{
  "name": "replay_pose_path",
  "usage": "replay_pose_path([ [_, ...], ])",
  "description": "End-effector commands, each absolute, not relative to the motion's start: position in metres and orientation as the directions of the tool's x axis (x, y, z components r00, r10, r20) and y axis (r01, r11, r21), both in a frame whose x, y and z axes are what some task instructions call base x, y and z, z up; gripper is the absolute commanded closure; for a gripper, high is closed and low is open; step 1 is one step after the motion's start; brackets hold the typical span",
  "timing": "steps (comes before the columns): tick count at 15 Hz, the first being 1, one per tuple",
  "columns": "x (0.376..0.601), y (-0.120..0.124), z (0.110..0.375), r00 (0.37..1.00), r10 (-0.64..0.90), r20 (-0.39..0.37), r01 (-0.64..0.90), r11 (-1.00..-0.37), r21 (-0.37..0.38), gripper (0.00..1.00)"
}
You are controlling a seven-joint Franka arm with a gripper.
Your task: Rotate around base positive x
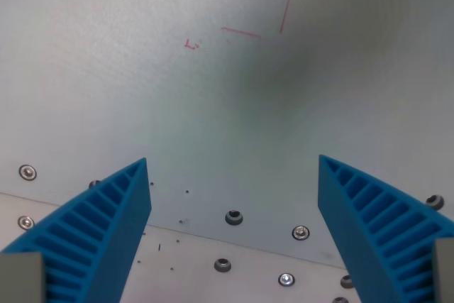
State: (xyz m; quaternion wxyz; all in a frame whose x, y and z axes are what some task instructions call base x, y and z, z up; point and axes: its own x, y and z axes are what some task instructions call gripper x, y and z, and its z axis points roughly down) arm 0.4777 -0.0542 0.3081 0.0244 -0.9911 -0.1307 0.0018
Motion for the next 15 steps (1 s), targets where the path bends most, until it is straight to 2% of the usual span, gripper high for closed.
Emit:
replay_pose_path([
  [1,0.4774,-0.0595,0.3103,0.961,0.27,0.051,0.275,-0.937,-0.216,0.0],
  [15,0.4774,-0.0595,0.3103,0.962,0.258,0.091,0.273,-0.89,-0.366,0.0],
])
